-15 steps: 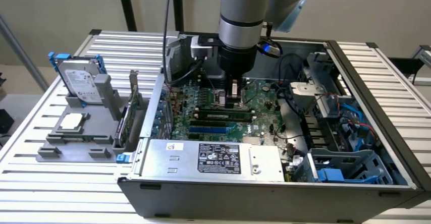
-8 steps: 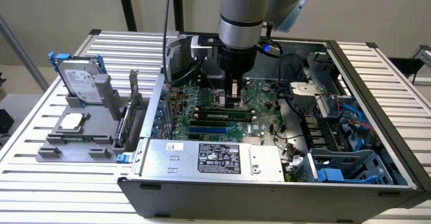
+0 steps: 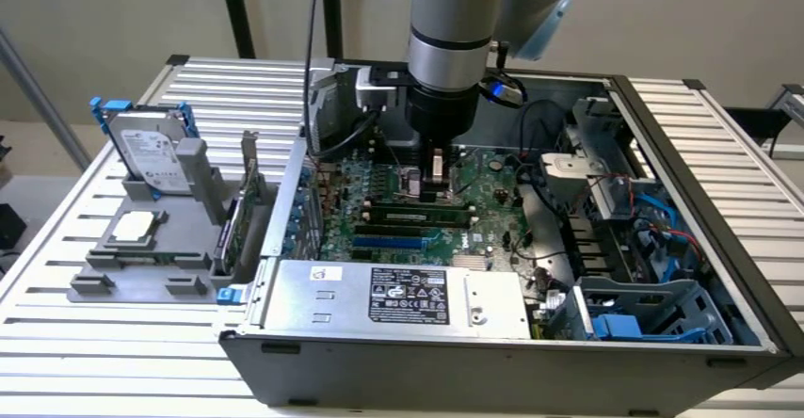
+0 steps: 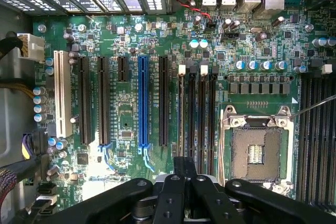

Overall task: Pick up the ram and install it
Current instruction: 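Press down the ram until it locks into place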

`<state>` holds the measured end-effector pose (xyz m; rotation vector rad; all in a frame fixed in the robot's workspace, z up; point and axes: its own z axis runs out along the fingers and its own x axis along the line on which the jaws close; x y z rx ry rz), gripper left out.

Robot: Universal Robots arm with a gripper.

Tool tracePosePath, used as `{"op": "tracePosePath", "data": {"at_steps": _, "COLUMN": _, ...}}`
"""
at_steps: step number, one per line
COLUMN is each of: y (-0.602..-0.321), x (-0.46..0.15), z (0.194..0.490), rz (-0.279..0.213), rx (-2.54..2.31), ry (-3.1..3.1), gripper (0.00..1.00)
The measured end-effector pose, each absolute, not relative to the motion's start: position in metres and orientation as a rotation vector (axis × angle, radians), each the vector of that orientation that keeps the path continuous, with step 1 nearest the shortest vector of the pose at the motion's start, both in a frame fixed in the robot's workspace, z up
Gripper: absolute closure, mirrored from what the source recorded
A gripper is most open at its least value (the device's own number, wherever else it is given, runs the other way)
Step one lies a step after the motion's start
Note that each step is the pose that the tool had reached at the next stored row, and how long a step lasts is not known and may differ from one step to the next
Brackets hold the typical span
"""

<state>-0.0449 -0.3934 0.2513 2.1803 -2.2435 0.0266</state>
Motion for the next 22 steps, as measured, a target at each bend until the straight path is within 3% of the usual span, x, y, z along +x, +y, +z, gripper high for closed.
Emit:
{"op": "tracePosePath", "data": {"at_steps": 18, "y": -0.394, "x": -0.051, "z": 0.223, "rz": 0.029, "rx": 2.179, "ry": -2.242, "gripper": 0.89}}
{"op": "tracePosePath", "data": {"at_steps": 22, "y": -0.393, "x": -0.051, "z": 0.230, "rz": 0.024, "rx": 2.179, "ry": -2.243, "gripper": 0.89}}
